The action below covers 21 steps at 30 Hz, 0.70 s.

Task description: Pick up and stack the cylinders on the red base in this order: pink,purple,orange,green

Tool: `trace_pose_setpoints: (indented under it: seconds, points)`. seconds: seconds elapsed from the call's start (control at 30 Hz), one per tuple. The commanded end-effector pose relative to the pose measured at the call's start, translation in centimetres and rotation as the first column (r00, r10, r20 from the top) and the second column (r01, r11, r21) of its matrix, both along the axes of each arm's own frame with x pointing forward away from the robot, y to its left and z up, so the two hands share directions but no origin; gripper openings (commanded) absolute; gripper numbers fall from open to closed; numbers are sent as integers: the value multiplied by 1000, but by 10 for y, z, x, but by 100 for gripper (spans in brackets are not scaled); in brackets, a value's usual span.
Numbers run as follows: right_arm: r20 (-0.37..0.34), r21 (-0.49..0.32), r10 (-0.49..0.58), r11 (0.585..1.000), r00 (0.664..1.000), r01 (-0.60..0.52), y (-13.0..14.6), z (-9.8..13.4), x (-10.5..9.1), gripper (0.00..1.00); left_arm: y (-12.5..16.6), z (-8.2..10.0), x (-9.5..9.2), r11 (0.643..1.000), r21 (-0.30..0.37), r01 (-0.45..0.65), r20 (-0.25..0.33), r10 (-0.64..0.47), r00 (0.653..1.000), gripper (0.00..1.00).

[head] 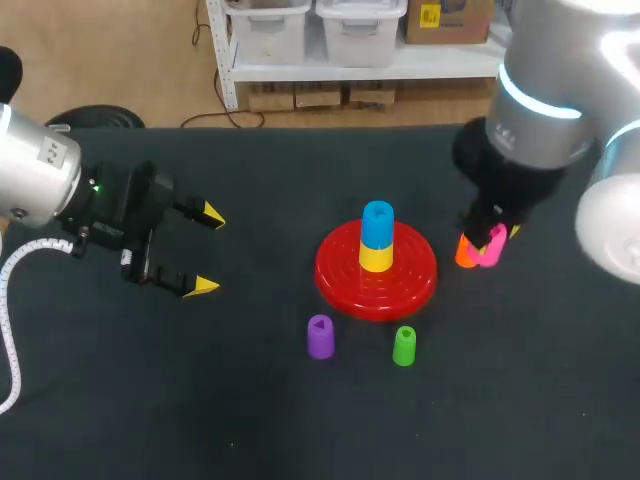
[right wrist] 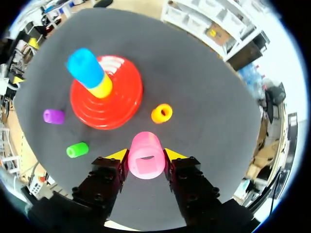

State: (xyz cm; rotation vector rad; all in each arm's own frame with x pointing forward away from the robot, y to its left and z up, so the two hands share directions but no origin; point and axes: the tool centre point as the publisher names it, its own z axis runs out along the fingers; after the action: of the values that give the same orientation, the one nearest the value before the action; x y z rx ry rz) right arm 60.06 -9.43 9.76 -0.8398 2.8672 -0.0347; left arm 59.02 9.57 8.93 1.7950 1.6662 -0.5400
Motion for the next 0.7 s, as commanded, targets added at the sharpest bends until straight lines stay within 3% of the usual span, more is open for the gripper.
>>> trace_pose_setpoints:
  seconds: [0.03,0.33,0.7]
  points:
    - [-7,49,63,997,998,-62,0,35,4,0,1,-1,1,1000,-2,2,1,-2,1000,100]
    - [-19,53,212,976,977,-211,38,51,30,0,1,-1,1,1000,-2,2,1,-2,1000,100]
    - [-69,4,340,940,938,-341,77,57,40,0,1,-1,1,1000,-2,2,1,-2,1000,100]
